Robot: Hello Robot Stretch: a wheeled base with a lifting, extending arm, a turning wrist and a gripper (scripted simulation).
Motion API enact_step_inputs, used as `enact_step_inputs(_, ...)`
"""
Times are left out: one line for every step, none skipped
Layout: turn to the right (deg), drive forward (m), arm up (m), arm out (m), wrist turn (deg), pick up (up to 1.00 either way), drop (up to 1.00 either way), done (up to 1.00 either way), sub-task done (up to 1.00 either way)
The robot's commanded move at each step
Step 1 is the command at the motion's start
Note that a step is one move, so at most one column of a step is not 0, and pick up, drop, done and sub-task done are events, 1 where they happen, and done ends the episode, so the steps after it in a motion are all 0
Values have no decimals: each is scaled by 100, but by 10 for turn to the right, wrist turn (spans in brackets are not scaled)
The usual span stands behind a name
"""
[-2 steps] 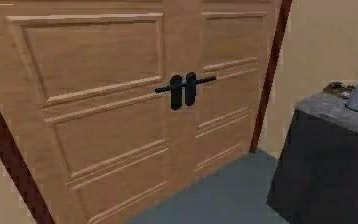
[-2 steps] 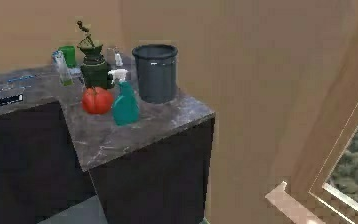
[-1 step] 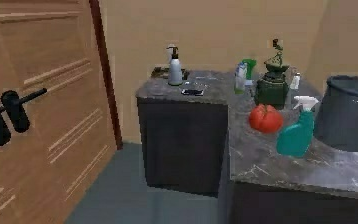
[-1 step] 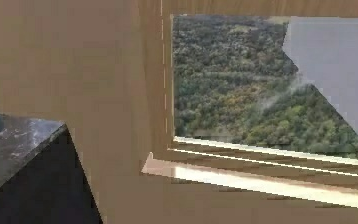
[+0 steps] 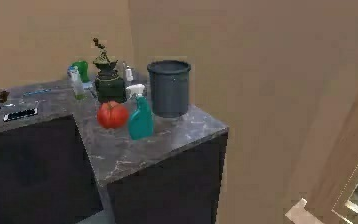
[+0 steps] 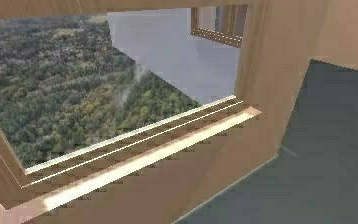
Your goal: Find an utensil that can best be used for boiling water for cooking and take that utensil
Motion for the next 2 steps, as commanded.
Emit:
enact_step_inputs(0, 40, 0, 0, 0, 0, 0, 0, 0)
enact_step_inputs(-450, 0, 0, 0, 0, 0, 0, 0, 0)
